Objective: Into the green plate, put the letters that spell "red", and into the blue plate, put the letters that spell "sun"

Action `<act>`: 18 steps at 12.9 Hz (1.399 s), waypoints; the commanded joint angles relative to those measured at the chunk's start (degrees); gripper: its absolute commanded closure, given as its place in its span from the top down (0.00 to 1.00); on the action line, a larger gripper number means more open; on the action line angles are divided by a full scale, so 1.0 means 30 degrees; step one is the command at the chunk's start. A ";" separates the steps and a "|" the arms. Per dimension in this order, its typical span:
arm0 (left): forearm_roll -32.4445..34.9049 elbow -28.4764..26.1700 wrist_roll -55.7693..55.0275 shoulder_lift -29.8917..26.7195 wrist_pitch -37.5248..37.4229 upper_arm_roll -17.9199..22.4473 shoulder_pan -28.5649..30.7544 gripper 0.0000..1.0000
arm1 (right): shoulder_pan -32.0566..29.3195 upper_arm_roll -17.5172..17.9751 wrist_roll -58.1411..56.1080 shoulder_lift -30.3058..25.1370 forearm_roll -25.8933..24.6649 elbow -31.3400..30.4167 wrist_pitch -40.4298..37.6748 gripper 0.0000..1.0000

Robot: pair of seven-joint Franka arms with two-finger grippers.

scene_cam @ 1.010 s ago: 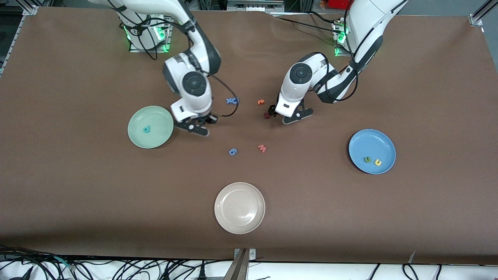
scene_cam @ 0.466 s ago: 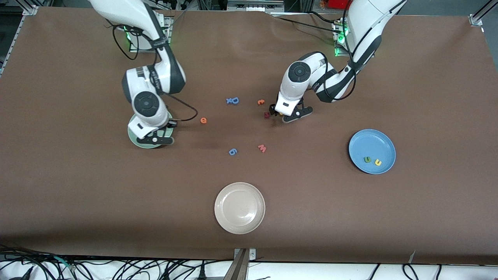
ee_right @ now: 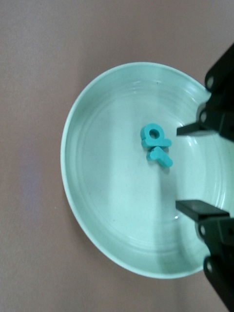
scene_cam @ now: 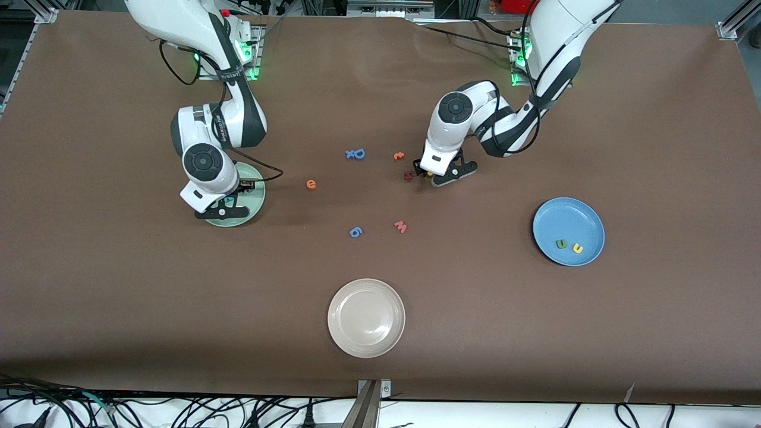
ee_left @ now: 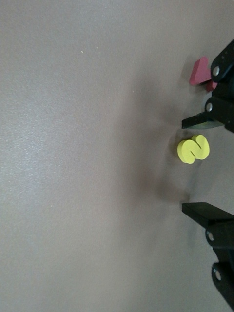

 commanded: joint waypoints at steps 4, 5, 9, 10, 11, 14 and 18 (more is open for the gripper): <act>0.0733 0.0008 -0.1783 0.0248 0.0931 0.0102 -0.0419 0.38 | 0.0241 0.2454 0.3852 -0.0598 0.3749 0.0618 0.0335 0.97; 0.0733 0.0008 -0.1901 0.0365 0.1051 0.0102 -0.0419 0.34 | 0.0241 0.3300 0.5055 -0.0510 0.3895 0.0648 0.0946 0.94; 0.1113 0.0096 -0.1990 0.0425 0.1052 0.0219 -0.0420 0.29 | 0.0416 0.4713 0.7088 0.0513 0.3897 0.0503 0.3931 0.90; 0.1114 0.0096 -0.1990 0.0425 0.1052 0.0219 -0.0390 0.29 | 0.0417 0.5063 0.7118 0.0864 0.3926 0.0502 0.4463 0.85; 0.1143 0.0096 -0.1990 0.0425 0.1052 0.0219 -0.0390 0.29 | 0.0446 0.5124 0.7118 0.1071 0.3955 0.0502 0.4613 0.79; 0.1787 0.0096 -0.2019 0.0454 0.1052 0.0249 -0.0244 0.28 | 0.0709 0.5242 0.7351 0.1394 0.3955 0.0444 0.5109 0.73; 0.1788 0.0096 -0.2019 0.0572 0.1052 0.0336 -0.0244 0.22 | 0.0885 0.5271 0.7966 0.1776 0.3955 0.0356 0.5816 0.68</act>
